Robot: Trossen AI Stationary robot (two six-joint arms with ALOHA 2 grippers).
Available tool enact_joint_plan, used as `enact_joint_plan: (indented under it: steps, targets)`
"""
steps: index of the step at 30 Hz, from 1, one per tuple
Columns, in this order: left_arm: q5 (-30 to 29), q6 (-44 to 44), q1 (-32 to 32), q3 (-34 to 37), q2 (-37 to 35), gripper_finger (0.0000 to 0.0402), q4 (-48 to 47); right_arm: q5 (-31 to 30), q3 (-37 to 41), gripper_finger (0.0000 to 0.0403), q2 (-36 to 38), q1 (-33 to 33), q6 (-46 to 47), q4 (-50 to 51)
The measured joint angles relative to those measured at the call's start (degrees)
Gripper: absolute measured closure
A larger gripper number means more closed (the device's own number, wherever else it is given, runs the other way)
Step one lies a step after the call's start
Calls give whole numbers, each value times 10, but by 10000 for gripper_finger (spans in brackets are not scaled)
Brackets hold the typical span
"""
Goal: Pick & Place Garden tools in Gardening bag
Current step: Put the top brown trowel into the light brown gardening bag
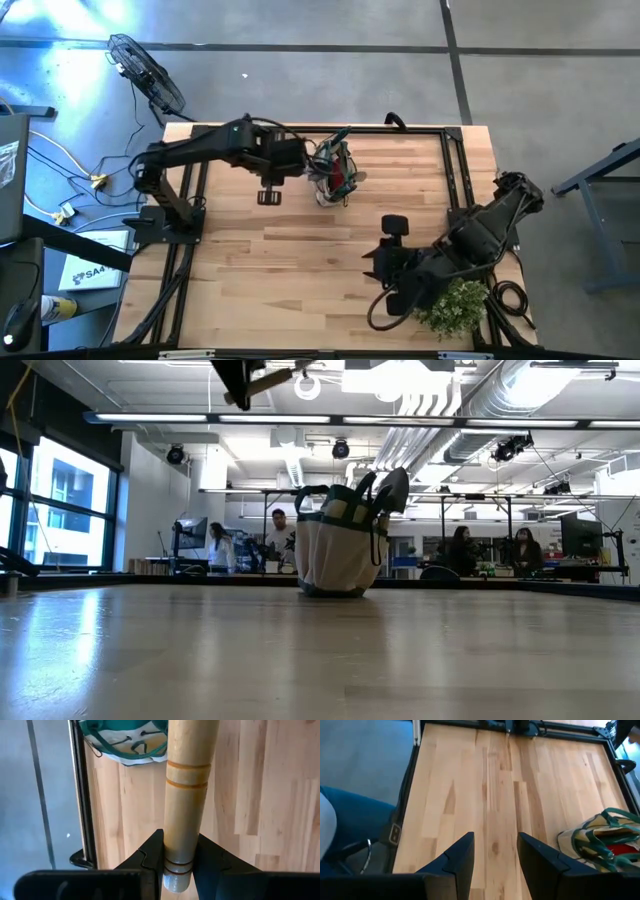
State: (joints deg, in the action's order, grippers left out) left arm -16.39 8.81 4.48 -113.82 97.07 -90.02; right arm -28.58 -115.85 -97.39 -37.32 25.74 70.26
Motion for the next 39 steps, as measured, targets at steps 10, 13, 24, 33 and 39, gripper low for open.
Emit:
enact_joint_plan:
  steps: [10, 13, 24, 33, 39]
  targets:
    - [157, 38, 44, -1, -26, 339, 126, -34, 37, 264, 0, -3, 4, -1]
    - [205, 50, 57, 33, -34, 339, 178, -31, 49, 264, 0, -10, 17, 0]
    - [347, 21, 100, 449, -163, 339, 657, -113, 73, 264, 1, -68, 92, 30]
    - [444, -122, 108, 769, -186, 339, 1244, -169, 73, 264, 1, -83, 100, 32]
    - [426, -113, 110, 804, -140, 339, 1352, -200, 73, 264, 1, -73, 91, 32]
